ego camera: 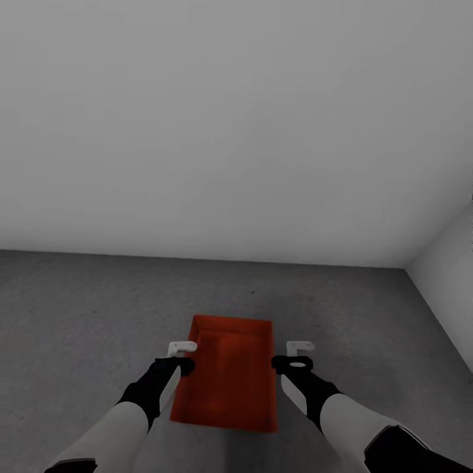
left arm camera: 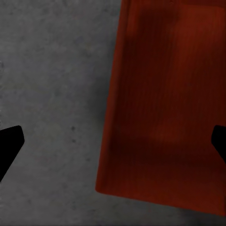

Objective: Move the two storage containers from the living room to the garage. In the garage, place one container on the floor and stack the other container on top of it (either order is fine).

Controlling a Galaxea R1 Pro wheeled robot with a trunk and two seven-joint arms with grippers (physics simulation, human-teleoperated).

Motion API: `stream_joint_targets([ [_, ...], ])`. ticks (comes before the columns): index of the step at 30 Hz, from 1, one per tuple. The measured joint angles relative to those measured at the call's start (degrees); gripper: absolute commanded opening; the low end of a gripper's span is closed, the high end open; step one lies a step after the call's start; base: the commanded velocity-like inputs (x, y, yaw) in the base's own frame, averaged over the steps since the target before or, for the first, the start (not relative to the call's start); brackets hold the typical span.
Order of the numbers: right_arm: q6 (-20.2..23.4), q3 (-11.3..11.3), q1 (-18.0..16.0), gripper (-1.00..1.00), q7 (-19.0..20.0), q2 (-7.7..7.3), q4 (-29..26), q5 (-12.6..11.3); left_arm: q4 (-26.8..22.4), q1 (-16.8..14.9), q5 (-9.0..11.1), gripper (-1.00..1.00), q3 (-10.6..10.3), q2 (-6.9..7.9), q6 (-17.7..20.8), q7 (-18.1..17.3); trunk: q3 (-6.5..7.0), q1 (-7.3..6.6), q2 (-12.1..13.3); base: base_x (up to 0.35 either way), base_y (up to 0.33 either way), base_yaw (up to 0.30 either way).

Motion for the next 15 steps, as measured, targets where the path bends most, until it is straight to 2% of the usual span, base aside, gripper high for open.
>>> stream_joint_targets([
  [15, 0.0, 0.0, 0.0, 1.00, 0.0, 0.00, 0.0, 0.0, 0.0, 0.0, 0.0, 1.00, 0.0, 0.07, 0.0, 0.0, 4.04, -3.30, 6.0, 0.000, 0.000, 0.000],
])
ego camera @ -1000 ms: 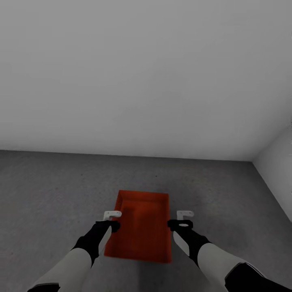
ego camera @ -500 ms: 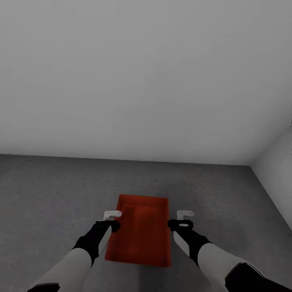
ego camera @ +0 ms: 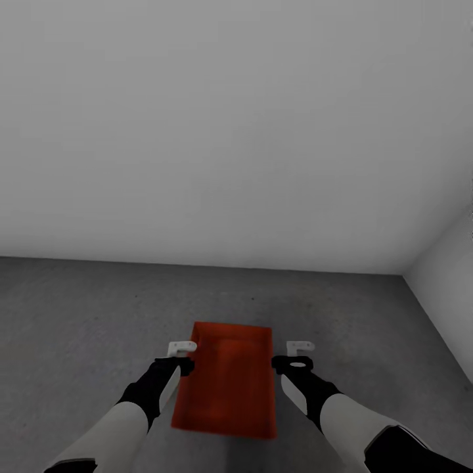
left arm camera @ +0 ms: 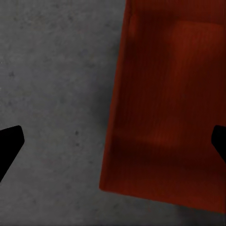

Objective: Move the two storage containers from the living room to the garage. In the garage, place one container on the floor and stack the other container on top of it (either order is fine).

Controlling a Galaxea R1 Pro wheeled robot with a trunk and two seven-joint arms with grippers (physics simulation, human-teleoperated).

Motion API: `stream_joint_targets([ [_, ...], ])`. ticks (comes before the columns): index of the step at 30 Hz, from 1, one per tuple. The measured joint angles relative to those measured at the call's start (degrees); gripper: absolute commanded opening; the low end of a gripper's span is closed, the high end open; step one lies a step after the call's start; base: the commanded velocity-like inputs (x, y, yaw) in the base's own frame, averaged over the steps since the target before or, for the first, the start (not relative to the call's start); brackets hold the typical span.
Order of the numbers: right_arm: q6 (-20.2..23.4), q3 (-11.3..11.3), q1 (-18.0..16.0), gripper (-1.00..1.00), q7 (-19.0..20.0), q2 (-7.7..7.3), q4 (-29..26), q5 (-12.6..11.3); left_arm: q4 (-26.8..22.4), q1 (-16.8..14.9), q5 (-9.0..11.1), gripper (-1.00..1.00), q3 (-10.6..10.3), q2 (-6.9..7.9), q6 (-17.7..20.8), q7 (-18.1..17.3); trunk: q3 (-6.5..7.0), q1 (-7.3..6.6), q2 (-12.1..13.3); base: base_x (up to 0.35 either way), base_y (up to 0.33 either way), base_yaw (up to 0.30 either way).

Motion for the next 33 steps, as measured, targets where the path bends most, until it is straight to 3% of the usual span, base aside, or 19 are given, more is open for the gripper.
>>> stream_joint_targets([
  [11, 0.0, 0.0, 0.0, 1.00, 0.0, 0.00, 0.1, 0.0, 0.0, 0.0, 0.0, 1.00, 0.0, 0.07, 0.0, 0.0, 2.92, -2.42, 4.4, 0.000, 0.000, 0.000],
  [25, 0.1, 0.2, 0.0, 1.00, 0.1, 0.03, 0.3, 0.2, 0.8, 0.0, 0.5, 1.00, 0.0, 0.32, 0.1, -0.6, 5.54, -5.49, 10.0, 0.000, 0.000, 0.000],
  [33, 0.1, 0.2, 0.1, 1.00, 0.0, 0.01, 0.4, 0.2, 1.3, 0.0, 0.6, 1.00, 0.0, 0.37, 0.0, 0.0, 5.54, -5.50, 10.0, 0.000, 0.000, 0.000],
])
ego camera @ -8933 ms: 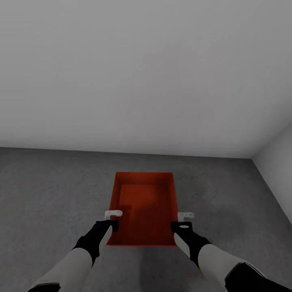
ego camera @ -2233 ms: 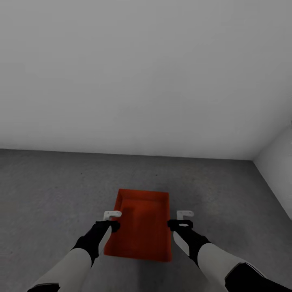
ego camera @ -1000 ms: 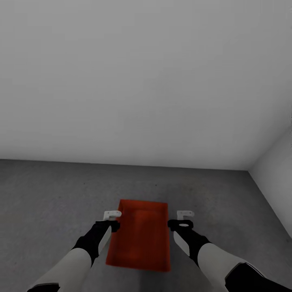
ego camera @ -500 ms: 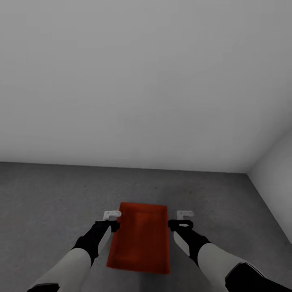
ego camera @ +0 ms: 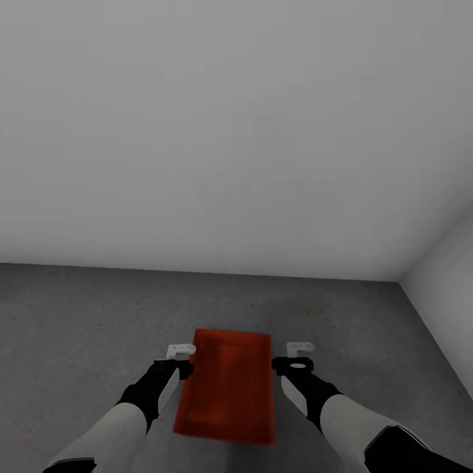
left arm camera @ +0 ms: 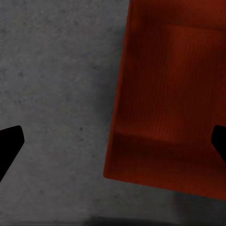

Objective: Move the two storage containers from the living room to the garage. In the garage, place one container on the floor and stack the other container on top of it (either order is fine).

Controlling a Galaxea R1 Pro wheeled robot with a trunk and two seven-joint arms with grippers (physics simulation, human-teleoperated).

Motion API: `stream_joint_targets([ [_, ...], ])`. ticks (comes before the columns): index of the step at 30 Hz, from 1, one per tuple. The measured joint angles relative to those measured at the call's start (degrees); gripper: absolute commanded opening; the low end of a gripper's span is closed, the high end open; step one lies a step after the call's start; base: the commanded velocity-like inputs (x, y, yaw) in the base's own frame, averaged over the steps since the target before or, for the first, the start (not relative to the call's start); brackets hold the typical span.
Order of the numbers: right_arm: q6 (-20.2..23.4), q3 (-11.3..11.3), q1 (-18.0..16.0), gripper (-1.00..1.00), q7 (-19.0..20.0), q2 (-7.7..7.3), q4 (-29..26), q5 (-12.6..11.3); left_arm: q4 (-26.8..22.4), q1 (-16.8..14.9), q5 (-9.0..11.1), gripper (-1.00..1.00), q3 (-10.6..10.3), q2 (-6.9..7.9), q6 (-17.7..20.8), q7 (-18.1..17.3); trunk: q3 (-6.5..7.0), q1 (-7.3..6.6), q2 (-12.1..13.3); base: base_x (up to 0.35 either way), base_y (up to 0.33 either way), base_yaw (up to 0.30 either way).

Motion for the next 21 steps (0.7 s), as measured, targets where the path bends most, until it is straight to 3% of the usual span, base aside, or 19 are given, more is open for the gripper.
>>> stream_joint_targets([
  [6, 0.0, 0.0, 0.0, 1.00, 0.0, 0.06, 0.1, 0.0, 0.1, 0.0, 0.1, 1.00, 0.1, 0.07, 0.1, -0.1, 0.00, 0.03, 0.0, -0.172, 0.000, 0.000],
  [21, 0.0, 0.0, 0.2, 1.00, 0.0, 0.08, 0.2, -0.1, 1.8, 0.0, 0.1, 1.00, 0.2, 0.23, 0.0, -0.3, 0.00, 0.04, 0.0, -0.341, 0.000, 0.000],
])
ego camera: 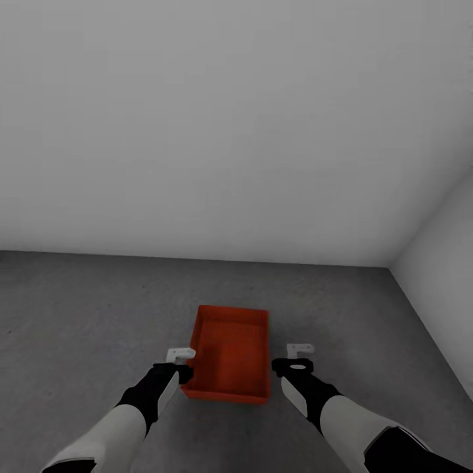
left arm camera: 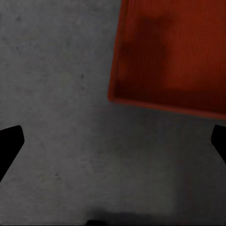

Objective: Move the two storage containers from the living room to the garage. In the garage, place one container on the floor and stack the other container on top of it (either order is fine).

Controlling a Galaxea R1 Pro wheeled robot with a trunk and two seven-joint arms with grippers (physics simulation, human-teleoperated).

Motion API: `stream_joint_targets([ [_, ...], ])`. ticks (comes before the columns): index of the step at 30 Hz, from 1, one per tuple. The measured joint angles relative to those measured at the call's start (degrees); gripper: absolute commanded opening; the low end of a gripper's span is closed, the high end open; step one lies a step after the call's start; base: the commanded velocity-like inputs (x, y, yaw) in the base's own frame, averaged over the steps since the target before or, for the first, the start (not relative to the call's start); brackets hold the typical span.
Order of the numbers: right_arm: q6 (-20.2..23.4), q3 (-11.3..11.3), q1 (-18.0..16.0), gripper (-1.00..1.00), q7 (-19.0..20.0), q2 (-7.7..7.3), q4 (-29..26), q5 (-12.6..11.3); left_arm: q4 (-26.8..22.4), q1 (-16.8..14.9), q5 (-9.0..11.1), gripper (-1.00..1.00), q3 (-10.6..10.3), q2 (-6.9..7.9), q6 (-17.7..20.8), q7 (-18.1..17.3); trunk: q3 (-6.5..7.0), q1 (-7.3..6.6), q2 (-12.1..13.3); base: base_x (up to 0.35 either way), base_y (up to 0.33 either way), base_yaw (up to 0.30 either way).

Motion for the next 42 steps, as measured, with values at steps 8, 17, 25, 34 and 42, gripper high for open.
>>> stream_joint_targets([
  [8, 0.0, 0.0, -0.3, 1.00, 0.0, -0.01, 0.1, 0.0, 0.8, 0.0, 0.0, 1.00, 0.0, 0.03, 0.0, 0.0, 0.00, 0.00, 0.0, -0.347, 0.000, 0.000],
  [17, 0.0, 0.0, -0.2, 1.00, 0.0, 0.00, 0.7, 0.0, 1.5, 0.0, 0.1, 1.00, -0.1, 1.32, 0.0, -0.3, 0.00, 0.00, 0.0, -0.327, 0.000, 0.000],
  [25, 0.0, 0.0, -0.3, 1.00, 0.0, 0.16, 0.8, 0.0, 5.3, 0.0, 0.2, 1.00, -0.1, 2.44, 0.0, -0.4, 0.00, -0.03, 0.0, -0.078, 0.000, 0.000],
  [34, 0.1, 0.1, -0.3, 1.00, 0.4, 0.22, 1.6, 0.0, 8.5, 0.0, 0.3, 1.00, 0.0, 2.73, -0.1, -0.4, 0.00, -0.04, 0.0, -0.004, 0.000, 0.000],
  [42, 0.1, 0.1, -0.3, 1.00, 0.5, 0.23, 1.7, -0.1, 8.8, 0.0, 1.1, 1.00, -0.1, 2.73, -0.2, -0.5, 0.00, -0.04, 0.0, 0.000, 0.000, 0.000],
])
